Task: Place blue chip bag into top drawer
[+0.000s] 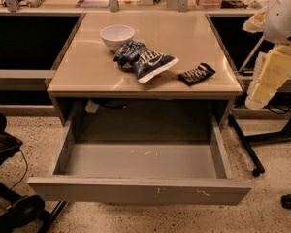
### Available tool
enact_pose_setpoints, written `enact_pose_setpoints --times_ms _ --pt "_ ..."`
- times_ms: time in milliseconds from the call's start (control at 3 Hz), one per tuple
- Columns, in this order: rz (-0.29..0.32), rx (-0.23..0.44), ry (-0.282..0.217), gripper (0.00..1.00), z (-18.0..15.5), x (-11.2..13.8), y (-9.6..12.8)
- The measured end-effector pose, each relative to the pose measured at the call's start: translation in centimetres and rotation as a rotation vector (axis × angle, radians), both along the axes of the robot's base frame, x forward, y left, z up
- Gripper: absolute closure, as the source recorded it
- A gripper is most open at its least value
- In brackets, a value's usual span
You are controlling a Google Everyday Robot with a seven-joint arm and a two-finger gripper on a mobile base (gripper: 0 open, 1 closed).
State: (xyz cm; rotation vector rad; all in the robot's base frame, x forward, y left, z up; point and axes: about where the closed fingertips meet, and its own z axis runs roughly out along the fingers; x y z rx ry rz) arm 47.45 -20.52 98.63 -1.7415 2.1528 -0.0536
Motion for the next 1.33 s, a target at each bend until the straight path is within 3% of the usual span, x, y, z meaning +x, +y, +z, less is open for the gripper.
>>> enact_pose_setpoints --times_ms 333,667,1333 --pt "-0.007 0.039 -0.010 0.00 -0.4 2.3 -1.3" --pt "0.048 0.070 -0.006 0.00 -1.2 7.1 -1.1" --pt "0.141 0.172 0.022 0.00 -4.4 17.7 2.5"
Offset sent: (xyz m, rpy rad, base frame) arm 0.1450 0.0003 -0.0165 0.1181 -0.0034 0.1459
